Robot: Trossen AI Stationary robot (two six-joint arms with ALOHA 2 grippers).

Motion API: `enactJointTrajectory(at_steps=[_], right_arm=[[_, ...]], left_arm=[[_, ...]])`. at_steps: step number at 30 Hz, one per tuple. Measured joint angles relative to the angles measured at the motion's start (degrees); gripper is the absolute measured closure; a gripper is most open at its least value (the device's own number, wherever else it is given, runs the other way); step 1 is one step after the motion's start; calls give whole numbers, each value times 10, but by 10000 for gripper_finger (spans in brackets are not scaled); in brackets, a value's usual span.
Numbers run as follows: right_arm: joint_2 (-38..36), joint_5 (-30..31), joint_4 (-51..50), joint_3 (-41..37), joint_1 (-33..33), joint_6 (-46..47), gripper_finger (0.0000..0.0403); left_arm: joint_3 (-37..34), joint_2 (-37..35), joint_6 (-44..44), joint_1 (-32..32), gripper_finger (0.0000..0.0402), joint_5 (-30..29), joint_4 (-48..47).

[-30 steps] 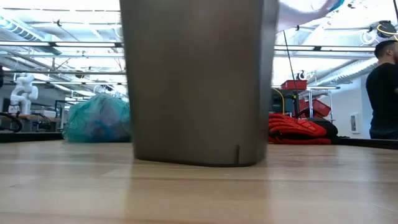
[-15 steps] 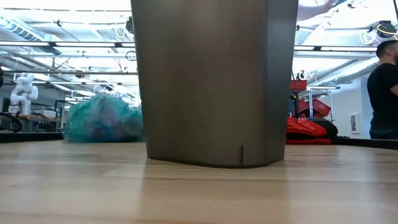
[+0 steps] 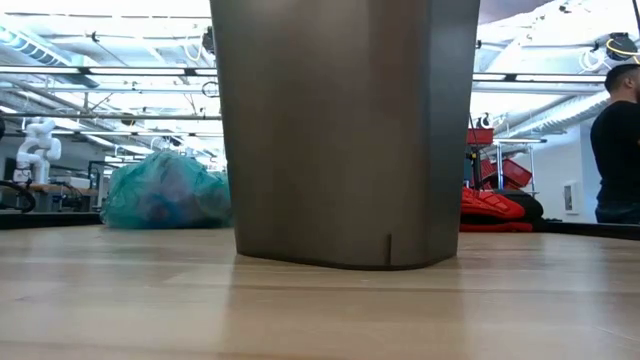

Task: Place trash/remove bag and relplace
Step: Insert the new pink trash bag into the trash bin

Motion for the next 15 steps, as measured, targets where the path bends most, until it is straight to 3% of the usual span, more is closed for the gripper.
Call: enactJointTrajectory(at_steps=[6, 10, 15], right_arm=[[21, 0, 30, 0, 37, 50, 403], [30, 8, 37, 0, 47, 71, 403], [33, 34, 62, 0, 58, 81, 403]], left_arm=[[0, -25, 7, 11, 402, 0, -28], [0, -22, 29, 17, 402, -10, -109], [0, 17, 40, 40, 402, -141, -192]])
